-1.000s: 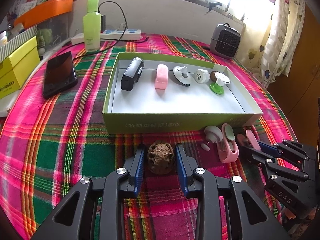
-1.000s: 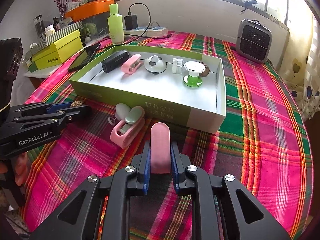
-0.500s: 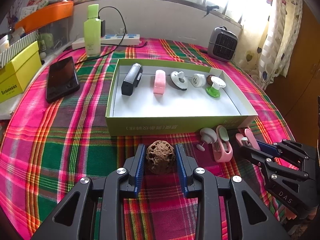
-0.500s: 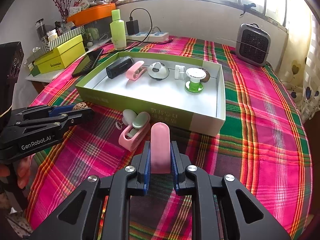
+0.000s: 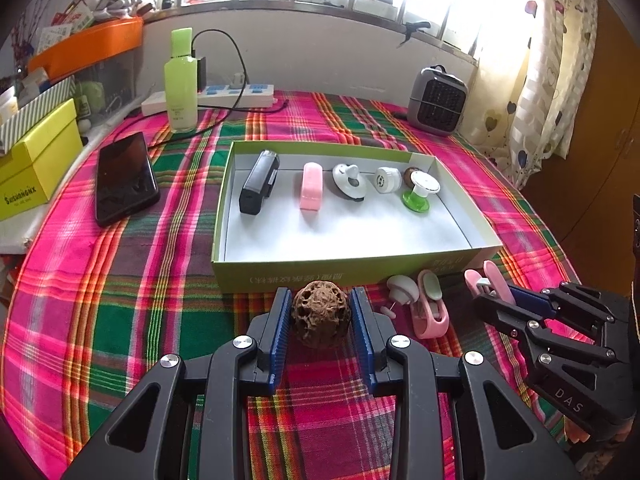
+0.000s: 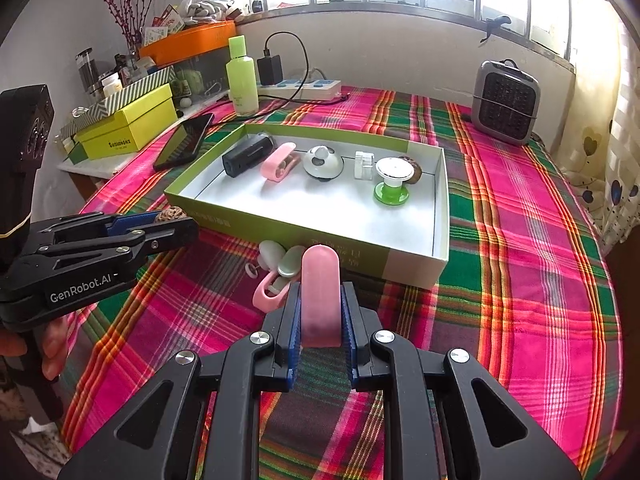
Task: Organize objects
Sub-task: 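Lift and carry the walnut and pink block over the tray with both grippers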
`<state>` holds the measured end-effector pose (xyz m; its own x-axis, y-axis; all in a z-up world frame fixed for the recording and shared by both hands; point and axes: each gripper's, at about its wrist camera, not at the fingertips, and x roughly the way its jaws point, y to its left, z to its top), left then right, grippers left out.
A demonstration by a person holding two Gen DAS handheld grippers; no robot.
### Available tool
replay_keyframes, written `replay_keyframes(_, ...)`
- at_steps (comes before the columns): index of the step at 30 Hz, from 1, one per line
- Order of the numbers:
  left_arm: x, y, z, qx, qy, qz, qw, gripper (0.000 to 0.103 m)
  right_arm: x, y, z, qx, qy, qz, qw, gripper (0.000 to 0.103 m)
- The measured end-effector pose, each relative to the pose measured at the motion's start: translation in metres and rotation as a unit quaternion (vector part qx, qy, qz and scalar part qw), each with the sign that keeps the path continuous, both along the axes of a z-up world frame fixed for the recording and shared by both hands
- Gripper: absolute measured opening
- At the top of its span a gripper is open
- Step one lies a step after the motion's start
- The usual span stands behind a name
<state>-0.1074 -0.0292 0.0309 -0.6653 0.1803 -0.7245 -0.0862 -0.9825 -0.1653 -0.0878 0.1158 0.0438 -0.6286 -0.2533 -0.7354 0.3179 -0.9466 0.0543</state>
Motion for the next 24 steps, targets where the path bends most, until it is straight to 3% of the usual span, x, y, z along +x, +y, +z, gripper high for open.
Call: replay_keyframes(24,-0.036,-0.006,0.015,0.001,0.014,0.005,0.9999,0.028,-0.037,-0.008,0.012,-0.021,0.005,-0.006,1.0,0.019)
